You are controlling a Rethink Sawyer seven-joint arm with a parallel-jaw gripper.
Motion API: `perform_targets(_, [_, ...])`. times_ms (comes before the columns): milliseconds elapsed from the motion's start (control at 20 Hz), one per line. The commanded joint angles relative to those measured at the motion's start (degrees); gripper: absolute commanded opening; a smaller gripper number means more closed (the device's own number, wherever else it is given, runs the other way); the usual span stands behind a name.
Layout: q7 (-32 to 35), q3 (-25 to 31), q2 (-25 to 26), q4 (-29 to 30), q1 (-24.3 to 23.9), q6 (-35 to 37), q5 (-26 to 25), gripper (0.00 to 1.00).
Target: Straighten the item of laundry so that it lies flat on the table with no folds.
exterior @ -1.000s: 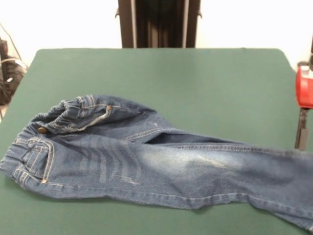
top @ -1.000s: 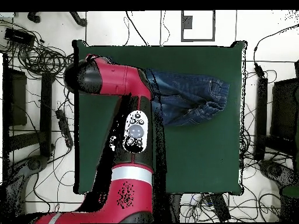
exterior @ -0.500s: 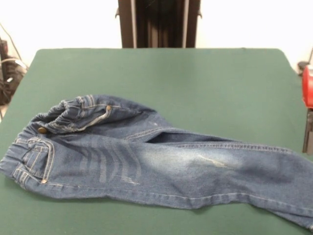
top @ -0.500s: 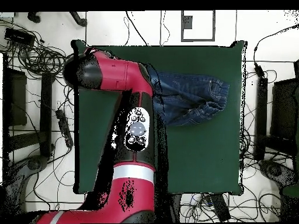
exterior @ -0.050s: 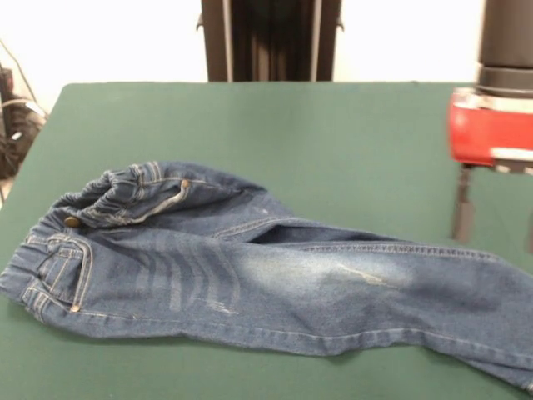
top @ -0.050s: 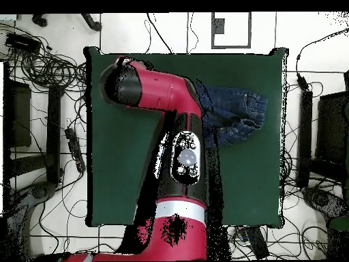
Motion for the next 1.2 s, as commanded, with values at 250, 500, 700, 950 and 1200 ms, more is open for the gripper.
perform_targets(250, [-2.0,10.4,-4.6,20.1,-7.4,-6.0,-8.0,1.00])
perform_targets(500, [-1.0,11.2,-5.2,22.1,-9.2,-6.8,-10.5,1.00])
perform_targets(700, [-0.4,11.9,-5.1,23.1,-10.3,-7.3,-11.9,1.00])
perform_targets(950, [0.4,12.7,-5.5,24.9,-11.7,-7.8,-13.4,1.00])
perform_targets(1200, [0.9,13.7,-6.7,27.6,-13.4,-8.7,-14.9,1.00])
